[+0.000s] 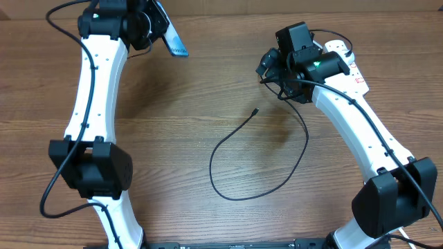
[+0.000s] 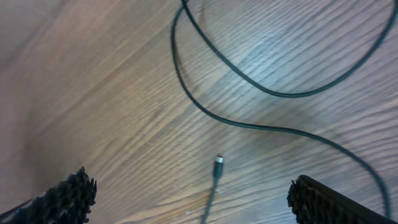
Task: Plug charger to phone and switch on socket
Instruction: 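Open the right gripper and move the phone left with the left gripper, then lower the right gripper onto the black cable's USB-C plug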
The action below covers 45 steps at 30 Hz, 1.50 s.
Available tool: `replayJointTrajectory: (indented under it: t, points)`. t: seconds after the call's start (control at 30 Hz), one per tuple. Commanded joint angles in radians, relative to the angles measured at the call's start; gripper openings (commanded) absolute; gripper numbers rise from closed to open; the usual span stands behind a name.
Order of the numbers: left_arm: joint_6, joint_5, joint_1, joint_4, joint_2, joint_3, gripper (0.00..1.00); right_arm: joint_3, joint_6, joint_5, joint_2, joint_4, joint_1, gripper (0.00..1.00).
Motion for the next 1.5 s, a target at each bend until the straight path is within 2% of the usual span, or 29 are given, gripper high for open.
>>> replayJointTrajectory:
  t: [0.0,0.17,0.3,0.43,0.6,0.7,0.77,0.87,0.93,1.3,1.47]
  points:
    - [0.178,0.140,-0.007,-0.003,0.040,-0.002,0.04,0.023,-0.039,0.036,-0.030,-0.027,-0.004,1.00]
    - [0.404,0.431,-0.006,0.002,0.037,-0.002,0.04,0.023,-0.111,0.035,-0.030,-0.100,-0.003,1.00]
    - [0.462,0.525,0.010,-0.022,0.032,-0.002,0.04,0.023,-0.119,0.035,-0.030,-0.156,-0.004,1.00]
    - [0.468,0.527,0.045,-0.093,0.033,-0.002,0.04,0.022,-0.124,0.028,-0.028,-0.175,-0.004,1.00]
    - [0.515,0.527,0.072,-0.160,0.033,-0.002,0.04,0.002,-0.183,0.027,0.001,-0.123,0.008,0.99]
    - [0.567,0.524,0.070,-0.192,0.033,-0.002,0.04,-0.018,-0.183,-0.003,0.043,-0.083,0.014,0.85]
    - [0.587,0.497,0.059,-0.193,0.033,-0.003,0.04,-0.024,-0.201,-0.061,0.084,-0.054,0.014,0.72]
    - [0.586,0.455,0.044,-0.171,0.034,-0.003,0.04,-0.024,-0.236,-0.145,0.143,-0.019,0.014,0.58]
    - [0.586,0.451,0.031,-0.151,0.034,-0.003,0.04,-0.024,-0.288,-0.224,0.181,-0.003,0.016,0.55]
    - [0.541,0.366,-0.019,-0.140,0.034,-0.003,0.04,-0.024,-0.287,-0.291,0.311,-0.043,0.044,0.50]
    - [0.537,0.360,-0.026,-0.139,0.034,-0.003,0.04,-0.024,-0.205,-0.287,0.312,-0.028,0.052,0.46]
